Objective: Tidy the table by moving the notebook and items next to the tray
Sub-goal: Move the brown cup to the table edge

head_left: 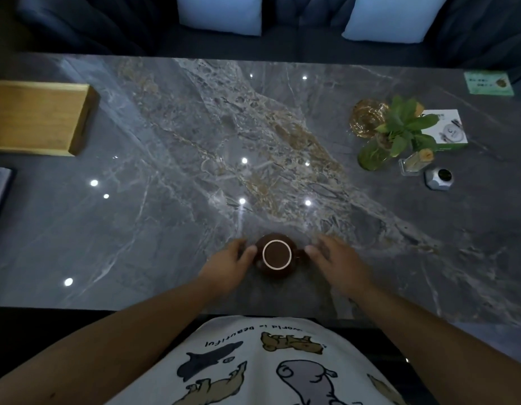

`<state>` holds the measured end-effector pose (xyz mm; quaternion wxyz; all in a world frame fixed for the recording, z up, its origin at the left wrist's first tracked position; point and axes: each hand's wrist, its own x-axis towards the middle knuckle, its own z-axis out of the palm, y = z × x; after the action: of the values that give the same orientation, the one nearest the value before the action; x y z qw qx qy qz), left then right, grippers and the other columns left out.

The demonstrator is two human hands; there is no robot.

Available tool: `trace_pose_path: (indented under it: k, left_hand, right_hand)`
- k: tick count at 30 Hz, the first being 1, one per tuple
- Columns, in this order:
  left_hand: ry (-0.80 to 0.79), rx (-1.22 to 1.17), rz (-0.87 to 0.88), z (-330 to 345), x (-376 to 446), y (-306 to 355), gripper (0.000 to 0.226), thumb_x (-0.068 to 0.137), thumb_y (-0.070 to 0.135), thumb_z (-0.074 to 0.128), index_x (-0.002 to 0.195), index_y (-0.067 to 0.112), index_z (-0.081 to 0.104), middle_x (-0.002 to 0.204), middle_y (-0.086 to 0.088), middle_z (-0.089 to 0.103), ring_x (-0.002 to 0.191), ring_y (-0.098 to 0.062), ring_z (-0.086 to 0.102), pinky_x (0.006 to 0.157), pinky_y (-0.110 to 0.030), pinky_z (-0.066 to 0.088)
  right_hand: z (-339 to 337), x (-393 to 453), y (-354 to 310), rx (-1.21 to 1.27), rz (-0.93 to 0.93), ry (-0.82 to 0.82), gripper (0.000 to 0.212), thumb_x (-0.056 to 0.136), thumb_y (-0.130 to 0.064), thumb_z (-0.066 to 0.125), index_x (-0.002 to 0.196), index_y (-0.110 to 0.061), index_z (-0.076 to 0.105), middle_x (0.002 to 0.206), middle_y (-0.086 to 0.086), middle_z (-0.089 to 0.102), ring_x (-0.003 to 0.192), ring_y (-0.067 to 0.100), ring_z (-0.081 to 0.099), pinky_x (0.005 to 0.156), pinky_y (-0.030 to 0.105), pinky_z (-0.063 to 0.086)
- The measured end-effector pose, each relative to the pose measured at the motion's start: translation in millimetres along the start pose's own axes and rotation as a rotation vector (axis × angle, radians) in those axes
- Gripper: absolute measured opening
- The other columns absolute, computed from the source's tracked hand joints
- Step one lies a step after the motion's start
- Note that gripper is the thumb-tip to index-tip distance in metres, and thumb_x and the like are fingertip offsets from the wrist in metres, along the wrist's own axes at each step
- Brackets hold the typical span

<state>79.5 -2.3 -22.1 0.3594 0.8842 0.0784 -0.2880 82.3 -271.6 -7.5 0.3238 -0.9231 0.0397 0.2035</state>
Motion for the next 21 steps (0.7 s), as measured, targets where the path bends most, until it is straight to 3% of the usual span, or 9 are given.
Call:
trace_pose_path:
  k: [3, 5, 8, 13, 19, 21]
  left_hand:
    - [-0.128, -0.073, -0.193, -9, 17, 15, 0.065, 0.089, 0.068, 0.024, 0.093, 0.014, 0.059, 0.087, -0.015, 0.071, 0.075, -0.029, 0.070, 0.075, -0.041, 0.056]
    - [-0.220, -0.181, -0.338, -12, 27, 29, 0.067, 0.088, 0.070, 0.025, 0.088, 0.012, 0.058, 0.078, -0.017, 0.071, 0.061, -0.028, 0.070, 0.058, -0.036, 0.057]
    - [-0.296, -0.228, -0.469, -14, 35, 46, 0.068, 0.086, 0.072, 0.030, 0.092, 0.010, 0.056, 0.078, -0.015, 0.070, 0.055, -0.024, 0.069, 0.046, -0.028, 0.054]
    - [-0.361, -0.240, -0.528, -13, 38, 60, 0.063, 0.088, 0.068, 0.037, 0.112, 0.011, 0.052, 0.087, -0.014, 0.066, 0.057, -0.024, 0.068, 0.050, -0.030, 0.056]
    - [-0.375, -0.425, -0.488, -18, 26, 55, 0.046, 0.087, 0.060, 0.051, 0.099, 0.015, 0.054, 0.094, -0.010, 0.065, 0.067, -0.025, 0.070, 0.067, -0.038, 0.059]
    - [-0.344, -0.486, -0.454, -19, 18, 50, 0.047, 0.083, 0.057, 0.059, 0.099, 0.014, 0.055, 0.098, -0.012, 0.066, 0.073, -0.025, 0.072, 0.068, -0.040, 0.060]
  right_hand:
    - [-6, 4, -6, 0.218, 0.308, -0.143, 0.061, 0.080, -0.076, 0.036, 0.095, -0.023, 0.063, 0.085, 0.005, 0.071, 0.069, 0.020, 0.068, 0.073, 0.042, 0.057]
    - [-3, 11, -16, 0.337, 0.469, -0.235, 0.051, 0.084, -0.071, 0.039, 0.096, -0.025, 0.057, 0.076, 0.009, 0.071, 0.055, 0.019, 0.067, 0.054, 0.032, 0.055]
    - [6, 23, -32, 0.404, 0.609, -0.293, 0.054, 0.085, -0.069, 0.041, 0.108, -0.021, 0.053, 0.077, 0.014, 0.071, 0.053, 0.020, 0.069, 0.046, 0.024, 0.050]
    - [15, 32, -39, 0.495, 0.692, -0.305, 0.052, 0.085, -0.060, 0.053, 0.102, -0.011, 0.055, 0.076, 0.017, 0.068, 0.055, 0.022, 0.068, 0.045, 0.026, 0.051]
    - [8, 30, -32, 0.671, 0.673, -0.343, 0.043, 0.082, -0.048, 0.068, 0.100, -0.010, 0.059, 0.087, 0.014, 0.069, 0.057, 0.021, 0.068, 0.050, 0.028, 0.054]
    - [0, 27, -30, 0.710, 0.622, -0.361, 0.041, 0.080, -0.044, 0.071, 0.098, -0.008, 0.061, 0.082, 0.010, 0.074, 0.064, 0.022, 0.071, 0.055, 0.030, 0.056]
